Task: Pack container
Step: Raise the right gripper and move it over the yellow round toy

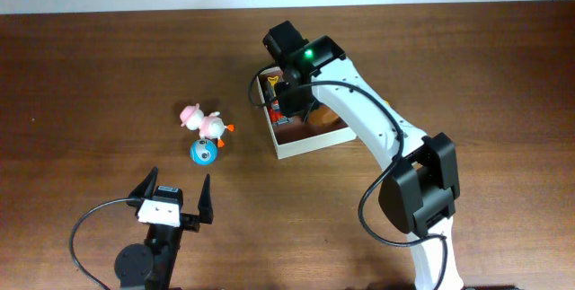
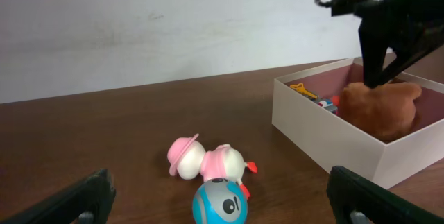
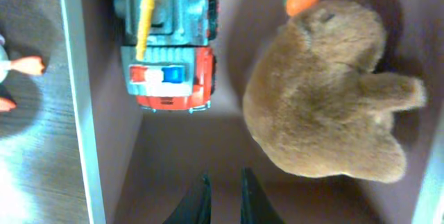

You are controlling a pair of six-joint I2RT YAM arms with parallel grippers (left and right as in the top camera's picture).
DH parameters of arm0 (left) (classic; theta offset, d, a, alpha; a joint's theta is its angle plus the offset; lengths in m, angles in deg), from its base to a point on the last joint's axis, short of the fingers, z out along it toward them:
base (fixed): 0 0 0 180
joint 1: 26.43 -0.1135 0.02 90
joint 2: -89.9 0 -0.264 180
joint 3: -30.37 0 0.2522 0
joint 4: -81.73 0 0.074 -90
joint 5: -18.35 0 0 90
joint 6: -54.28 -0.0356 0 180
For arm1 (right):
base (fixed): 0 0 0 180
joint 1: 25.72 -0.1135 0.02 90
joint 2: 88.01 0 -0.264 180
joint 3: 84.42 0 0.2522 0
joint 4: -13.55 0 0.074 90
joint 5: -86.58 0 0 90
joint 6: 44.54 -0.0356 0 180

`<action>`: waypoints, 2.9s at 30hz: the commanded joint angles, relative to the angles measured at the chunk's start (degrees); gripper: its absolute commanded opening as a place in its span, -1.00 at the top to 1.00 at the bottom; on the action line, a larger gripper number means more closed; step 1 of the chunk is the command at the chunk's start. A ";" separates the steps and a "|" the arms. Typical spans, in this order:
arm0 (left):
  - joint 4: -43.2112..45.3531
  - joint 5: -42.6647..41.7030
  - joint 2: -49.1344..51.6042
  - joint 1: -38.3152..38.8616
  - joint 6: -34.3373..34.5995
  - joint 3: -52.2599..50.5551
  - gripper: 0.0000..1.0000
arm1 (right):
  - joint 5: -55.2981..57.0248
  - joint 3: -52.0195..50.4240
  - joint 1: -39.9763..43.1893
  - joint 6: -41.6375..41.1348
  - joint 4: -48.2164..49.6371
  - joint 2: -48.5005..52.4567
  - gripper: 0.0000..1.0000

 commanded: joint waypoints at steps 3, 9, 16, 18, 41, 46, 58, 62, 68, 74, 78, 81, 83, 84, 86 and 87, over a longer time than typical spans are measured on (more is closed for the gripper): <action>0.11 0.02 -0.44 -0.13 -0.90 -0.44 -0.99 | 2.91 9.33 2.95 -0.39 -6.64 0.59 0.69; 0.11 0.02 -0.46 -0.13 -0.90 -0.44 -0.99 | 2.91 15.23 8.57 -0.37 -14.45 0.59 0.67; 0.11 0.00 -0.46 -0.13 -0.90 -0.44 -0.99 | 2.91 10.91 15.54 -0.35 -17.40 0.61 0.67; 0.11 0.00 -0.46 -0.13 -0.90 -0.44 -0.99 | 2.91 9.33 16.48 -0.35 -17.31 0.61 0.67; 0.09 0.02 -0.46 -0.13 -0.90 -0.44 -0.99 | -3.21 -6.54 14.49 1.16 -9.35 0.61 0.68; 0.11 0.02 -0.46 -0.13 -0.90 -0.44 -0.99 | -6.12 -6.54 12.72 0.87 -8.31 0.61 0.68; 0.11 0.02 -0.46 -0.13 -0.90 -0.44 -0.99 | -9.40 -6.54 13.70 -0.17 -7.72 0.61 0.69; 0.09 0.02 -0.46 -0.13 -0.90 -0.44 -0.99 | -5.11 -6.54 13.94 -0.13 -6.80 0.61 0.68; 0.11 0.02 -0.46 -0.13 -0.90 -0.44 -0.99 | -3.10 -6.51 17.94 2.10 -4.59 0.61 0.34; 0.11 0.02 -0.44 -0.13 -0.90 -0.44 -0.99 | -4.31 -6.54 23.12 4.04 -2.78 0.72 0.04; 0.11 0.02 -0.46 -0.13 -0.90 -0.44 -0.99 | -6.51 -6.69 25.07 5.75 -0.61 1.09 -0.34; 0.09 0.02 -0.46 -0.13 -0.90 -0.44 -0.99 | -6.54 -7.06 25.29 6.78 0.70 1.49 -0.45; 0.11 0.02 -0.46 -0.13 -0.90 -0.44 -0.99 | -6.51 -7.15 25.29 7.19 0.94 2.16 -0.46; 0.11 0.02 -0.44 -0.13 -0.90 -0.44 -0.99 | -6.51 -7.26 25.29 7.19 1.11 2.67 -0.46; 0.11 0.02 -0.46 -0.13 -0.90 -0.44 -0.99 | -6.12 -7.54 25.29 7.17 1.33 3.72 -0.47; 0.11 0.02 -0.46 -0.13 -0.90 -0.44 -0.99 | -5.92 -7.65 25.31 7.17 1.36 4.48 -0.46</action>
